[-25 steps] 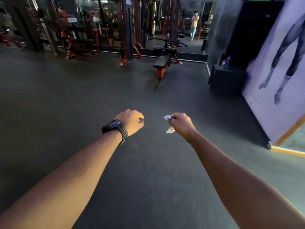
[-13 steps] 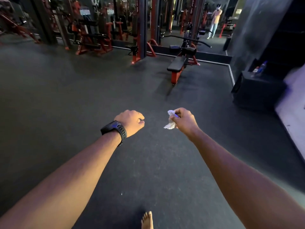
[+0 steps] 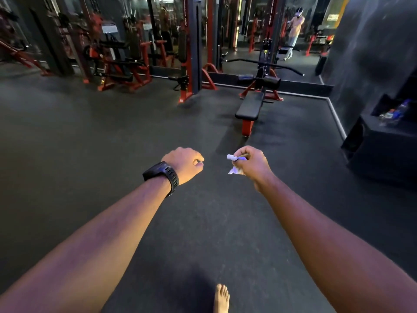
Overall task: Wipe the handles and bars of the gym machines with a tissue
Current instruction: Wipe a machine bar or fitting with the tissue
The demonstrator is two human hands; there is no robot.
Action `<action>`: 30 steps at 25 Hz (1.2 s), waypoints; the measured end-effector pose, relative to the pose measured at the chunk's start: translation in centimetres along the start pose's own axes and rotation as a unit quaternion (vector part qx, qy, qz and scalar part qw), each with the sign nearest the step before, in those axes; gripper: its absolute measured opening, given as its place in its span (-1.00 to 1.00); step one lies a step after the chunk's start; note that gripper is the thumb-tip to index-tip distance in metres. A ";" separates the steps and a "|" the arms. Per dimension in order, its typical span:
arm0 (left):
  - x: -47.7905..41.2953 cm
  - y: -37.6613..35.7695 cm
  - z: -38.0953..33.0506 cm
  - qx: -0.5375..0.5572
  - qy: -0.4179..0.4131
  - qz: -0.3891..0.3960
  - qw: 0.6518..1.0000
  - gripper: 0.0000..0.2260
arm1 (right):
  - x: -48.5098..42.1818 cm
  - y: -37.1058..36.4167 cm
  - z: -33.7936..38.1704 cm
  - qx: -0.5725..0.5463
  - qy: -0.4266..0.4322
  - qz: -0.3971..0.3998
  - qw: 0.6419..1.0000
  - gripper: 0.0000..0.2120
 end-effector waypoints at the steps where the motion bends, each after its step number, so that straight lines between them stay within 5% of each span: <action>1: -4.3 -0.9 0.6 0.001 0.005 0.000 1.000 -0.71 | -4.5 -1.3 0.2 -0.003 -0.003 -0.001 1.000 -0.82; 18: -70.5 -14.1 18.5 0.012 0.045 0.004 0.999 -0.71 | -70.8 -25.7 4.4 0.009 0.002 -0.048 0.999 -0.89; 30: -118.9 -28.6 22.0 0.031 0.002 0.035 0.999 -0.74 | -118.5 -35.8 2.0 -0.056 -0.030 -0.083 0.995 -0.82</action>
Point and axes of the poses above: each hand's wrist, its own x-axis away from the middle knuckle, its own y-axis out of the back of the hand, z = x × y, the point moved 4 cm from there along -x, towards the middle knuckle, and after that the axes turned 12 degrees about -z, right-handed, at the moved point
